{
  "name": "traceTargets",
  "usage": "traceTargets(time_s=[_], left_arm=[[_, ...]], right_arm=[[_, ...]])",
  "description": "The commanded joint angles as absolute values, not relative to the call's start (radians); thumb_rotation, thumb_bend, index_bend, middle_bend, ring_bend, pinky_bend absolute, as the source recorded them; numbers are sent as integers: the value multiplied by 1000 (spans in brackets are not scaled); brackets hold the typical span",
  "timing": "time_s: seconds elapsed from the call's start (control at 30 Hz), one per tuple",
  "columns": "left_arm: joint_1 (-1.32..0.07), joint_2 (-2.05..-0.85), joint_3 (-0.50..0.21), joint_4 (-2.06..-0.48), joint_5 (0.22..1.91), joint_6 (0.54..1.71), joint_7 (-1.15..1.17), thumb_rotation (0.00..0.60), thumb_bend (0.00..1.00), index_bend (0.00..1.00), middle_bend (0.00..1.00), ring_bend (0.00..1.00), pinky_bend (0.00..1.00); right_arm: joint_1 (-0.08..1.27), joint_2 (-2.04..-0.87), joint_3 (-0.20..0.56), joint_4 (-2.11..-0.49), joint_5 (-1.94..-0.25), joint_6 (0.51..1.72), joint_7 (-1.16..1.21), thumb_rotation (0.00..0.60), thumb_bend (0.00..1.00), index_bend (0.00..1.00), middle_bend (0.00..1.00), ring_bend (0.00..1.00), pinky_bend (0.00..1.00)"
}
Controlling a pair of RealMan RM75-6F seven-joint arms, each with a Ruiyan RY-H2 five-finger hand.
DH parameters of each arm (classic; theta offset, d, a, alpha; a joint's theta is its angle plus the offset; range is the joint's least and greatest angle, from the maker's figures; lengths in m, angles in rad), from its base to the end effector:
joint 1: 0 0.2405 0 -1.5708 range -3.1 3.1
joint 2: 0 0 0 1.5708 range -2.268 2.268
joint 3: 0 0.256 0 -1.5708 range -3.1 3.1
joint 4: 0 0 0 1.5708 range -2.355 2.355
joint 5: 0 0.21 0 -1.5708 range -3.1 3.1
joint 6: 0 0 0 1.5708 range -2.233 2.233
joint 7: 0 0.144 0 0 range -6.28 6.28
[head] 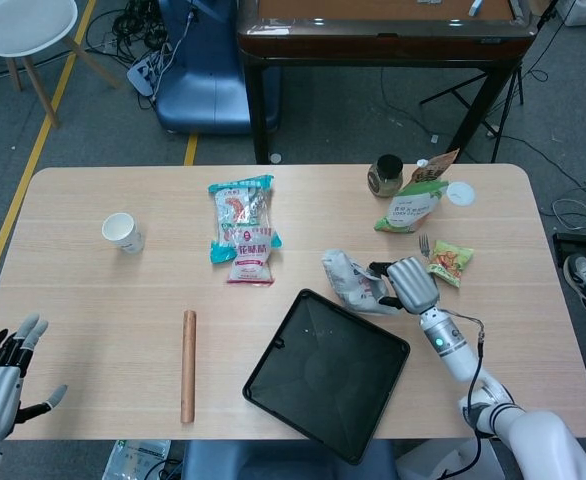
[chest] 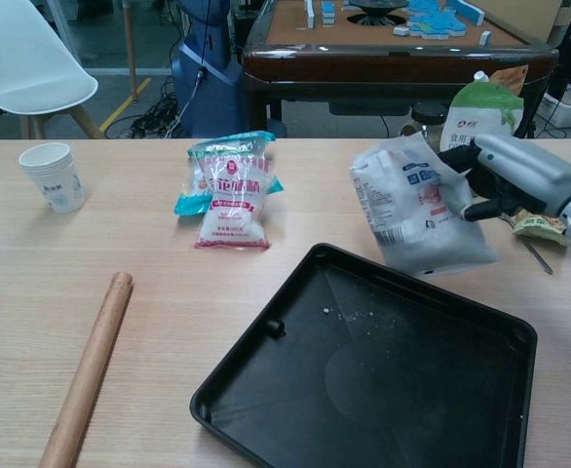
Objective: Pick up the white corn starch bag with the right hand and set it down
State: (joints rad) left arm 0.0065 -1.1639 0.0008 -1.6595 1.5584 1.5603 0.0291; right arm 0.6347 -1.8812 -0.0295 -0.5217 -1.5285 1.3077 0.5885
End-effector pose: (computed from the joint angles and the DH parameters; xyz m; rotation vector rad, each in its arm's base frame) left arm -0.3039 0.1418 0.1414 -1.3465 -0.9668 -0.9307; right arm -0.2527 -0.3542 -0.0205 1.7389 -0.9163 1.2857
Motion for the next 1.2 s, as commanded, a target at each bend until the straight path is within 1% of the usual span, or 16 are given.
traceTargets(time_s=[0.03,0.1,0.13,0.2,0.23,0.27,0.3,0.33,0.43,0.5,0.57,0.63,0.7,0.8,1.03,1.2], left_arm=[[6,-1163,1,-1661,1559,1560,30,600,194,64,48,109,11],[6,-1162,1,-1663,1559,1560,31,600,194,65,48,109,11],[6,-1162,1,-1664,1559,1560,31,600,194,65,48,109,11],[5,-1161,1,-1664,1560,1561,32,600,194,65,48,109,11],[5,-1161,2,-1665,1560,1560,32,600,194,65,48,109,11],[5,-1161,2,-1665,1560,1560,32,600,194,65,48,109,11],[5,-1161,2,-1665,1560,1559,32,600,194,65,48,109,11],[4,-1161,2,-1665,1560,1558,32,600,194,65,48,109,11],[3,-1162,3,-1666,1560,1557,31,600,193,65,48,109,11],[3,-1161,3,-1666,1560,1556,31,600,193,65,48,109,11],[3,-1161,3,-1667,1561,1557,30,600,193,65,48,109,11],[3,-1161,3,-1667,1561,1558,28,600,193,65,48,109,11],[3,-1161,4,-1666,1560,1557,26,600,193,65,48,109,11],[3,-1162,5,-1664,1560,1555,25,600,193,65,48,109,11],[-3,-1165,4,-1667,1566,1553,28,600,193,65,48,108,11],[-1,-1161,4,-1671,1569,1559,29,600,194,64,48,109,11]], right_arm=[[615,-1896,-48,-487,-1554,1310,615,600,1000,985,896,827,916],[605,-1900,-55,-472,-1564,1312,622,600,1000,982,851,784,860],[600,-1901,-57,-466,-1568,1312,624,600,1000,964,824,759,825],[590,-1903,-65,-453,-1580,1319,616,600,1000,893,783,720,767],[586,-1902,-69,-450,-1585,1321,612,600,993,840,755,692,736],[581,-1901,-71,-451,-1590,1324,611,600,968,776,717,655,699],[576,-1900,-72,-455,-1593,1331,611,600,948,735,690,628,672],[571,-1898,-73,-457,-1595,1333,605,600,903,665,641,577,620],[560,-1885,-81,-472,-1607,1332,577,600,799,536,532,452,474],[555,-1870,-85,-496,-1612,1326,566,600,719,471,446,352,354],[551,-1854,-87,-521,-1616,1322,553,600,666,422,388,280,268],[544,-1834,-90,-554,-1621,1324,538,600,621,379,349,222,207],[535,-1813,-91,-596,-1626,1334,529,600,565,346,324,188,173],[518,-1779,-94,-664,-1636,1361,515,600,513,334,305,166,155],[474,-1686,-103,-855,-1666,1446,483,600,508,324,300,163,155],[429,-1595,-89,-985,-1664,1514,414,600,508,324,299,163,155]])
